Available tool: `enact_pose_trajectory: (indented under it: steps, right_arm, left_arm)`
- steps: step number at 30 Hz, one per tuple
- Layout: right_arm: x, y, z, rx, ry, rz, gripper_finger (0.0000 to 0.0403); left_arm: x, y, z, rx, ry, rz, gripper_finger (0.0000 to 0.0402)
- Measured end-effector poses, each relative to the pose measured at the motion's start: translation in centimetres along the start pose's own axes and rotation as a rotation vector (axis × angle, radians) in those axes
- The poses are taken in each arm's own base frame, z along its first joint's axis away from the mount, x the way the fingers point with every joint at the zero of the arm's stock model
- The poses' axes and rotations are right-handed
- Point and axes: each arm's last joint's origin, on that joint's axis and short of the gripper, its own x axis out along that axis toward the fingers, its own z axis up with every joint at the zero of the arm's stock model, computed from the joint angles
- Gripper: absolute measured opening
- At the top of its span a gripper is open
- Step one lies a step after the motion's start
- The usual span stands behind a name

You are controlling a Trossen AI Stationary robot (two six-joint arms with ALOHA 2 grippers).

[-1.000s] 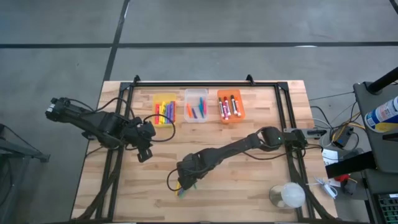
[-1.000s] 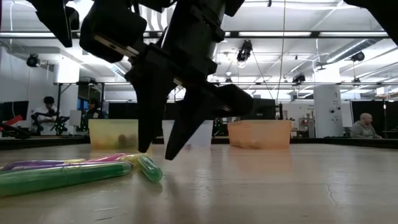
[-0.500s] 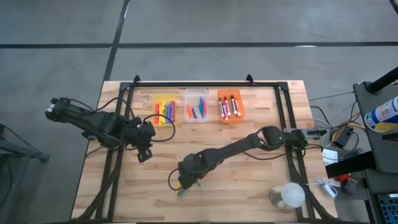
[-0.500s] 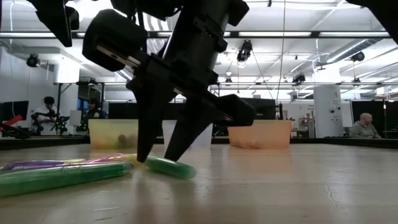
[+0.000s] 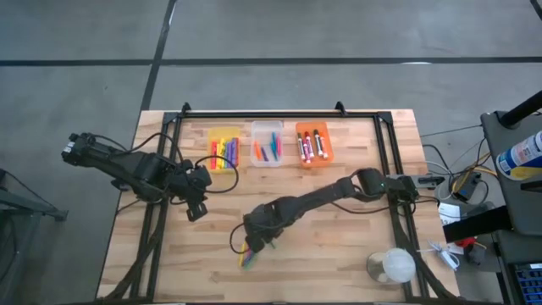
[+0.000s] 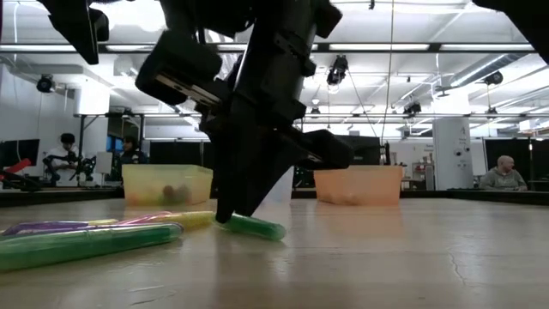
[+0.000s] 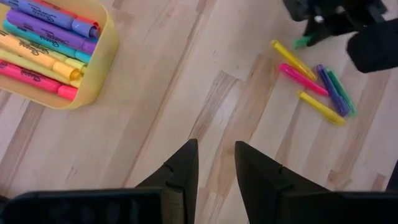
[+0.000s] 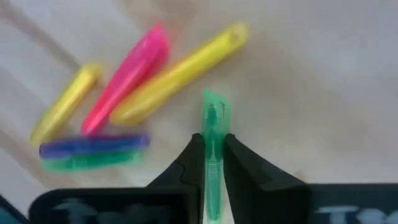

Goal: Pick & Place Markers
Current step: Put the top green pen into the white bin

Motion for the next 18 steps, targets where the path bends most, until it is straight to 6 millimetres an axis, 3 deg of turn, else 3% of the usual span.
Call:
enact_pose_trajectory:
  steps: [8,13,18]
  right_arm:
    - [-2.1,-1.2,2.5,-0.005,-0.055,-0.021,0.0021]
    - [-5.9,-2.2,5.0,-0.01,-0.183,-0.089,0.0008]
    - [-9.3,-3.8,9.1,-0.005,-0.289,-0.09,0.0006]
  left_arm:
    - [0.0,0.0,0.0,0.0,0.006,-0.006,0.0099]
    - [0.0,0.0,0.0,0.0,0.006,-0.007,0.0099]
    - [0.0,0.0,0.0,0.0,0.006,-0.007,0.0099]
